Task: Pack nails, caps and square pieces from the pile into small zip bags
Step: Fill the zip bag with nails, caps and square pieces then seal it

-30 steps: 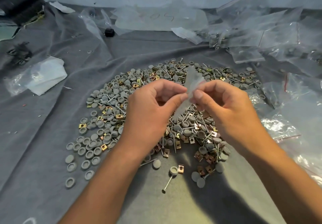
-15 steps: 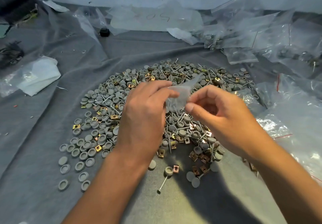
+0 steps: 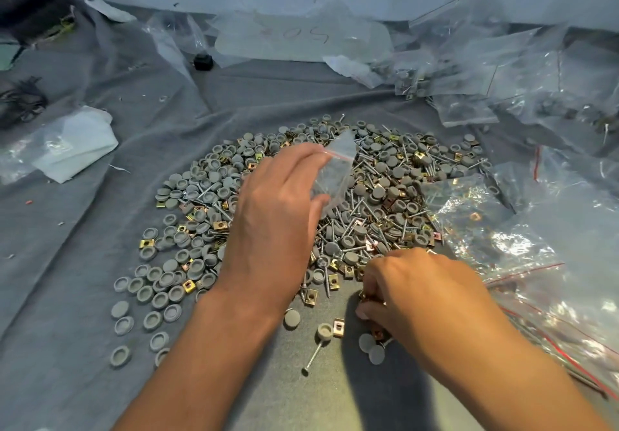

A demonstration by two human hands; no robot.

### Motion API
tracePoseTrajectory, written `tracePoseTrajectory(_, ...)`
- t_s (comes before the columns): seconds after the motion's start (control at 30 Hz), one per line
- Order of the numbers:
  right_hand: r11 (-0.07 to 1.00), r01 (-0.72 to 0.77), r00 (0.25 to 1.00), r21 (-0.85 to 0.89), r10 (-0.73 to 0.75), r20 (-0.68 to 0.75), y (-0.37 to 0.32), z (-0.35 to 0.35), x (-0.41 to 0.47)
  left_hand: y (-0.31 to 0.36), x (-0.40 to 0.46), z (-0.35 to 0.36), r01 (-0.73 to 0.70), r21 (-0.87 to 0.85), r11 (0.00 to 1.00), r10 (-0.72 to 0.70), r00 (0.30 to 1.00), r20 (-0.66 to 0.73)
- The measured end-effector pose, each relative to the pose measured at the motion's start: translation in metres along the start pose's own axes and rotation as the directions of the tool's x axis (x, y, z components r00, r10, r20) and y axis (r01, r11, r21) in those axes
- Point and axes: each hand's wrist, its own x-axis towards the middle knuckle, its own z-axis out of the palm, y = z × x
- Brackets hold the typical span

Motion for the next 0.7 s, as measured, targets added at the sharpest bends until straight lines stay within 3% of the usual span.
tracePoseTrajectory(0.3,0.999,-0.034,0.999,0.027,0.035,-0.036,0.000,0.004,-0.001,-0.003,-0.003,0.005,-0.050,0.024,0.998,0.047,0.993,0.105)
tracePoseTrajectory(0.47,0.961,0.003,1.000,0.276,0.003,-0.021,0.022,-0.007,0.001,-0.006,-0.001,0.006,0.013,-0.019,1.000,-0.011,0.993,0.116)
tracePoseTrajectory(0.53,0.889,0.018,1.000,0.458,-0.021,0.003,0.025,-0.009,0.004,-0.006,-0.001,0.005,0.029,-0.048,0.998,-0.022,0.992,0.125)
tracePoseTrajectory(0.6,0.796,0.064,0.997,0.601,-0.023,-0.075,0.028,-0.009,0.008,-0.007,-0.001,0.005,0.024,-0.079,0.997,-0.013,0.991,0.134)
tracePoseTrajectory(0.7,0.564,0.151,0.985,0.812,-0.014,-0.174,0.031,-0.008,0.017,-0.007,-0.001,0.006,0.023,-0.128,0.991,-0.006,0.991,0.137)
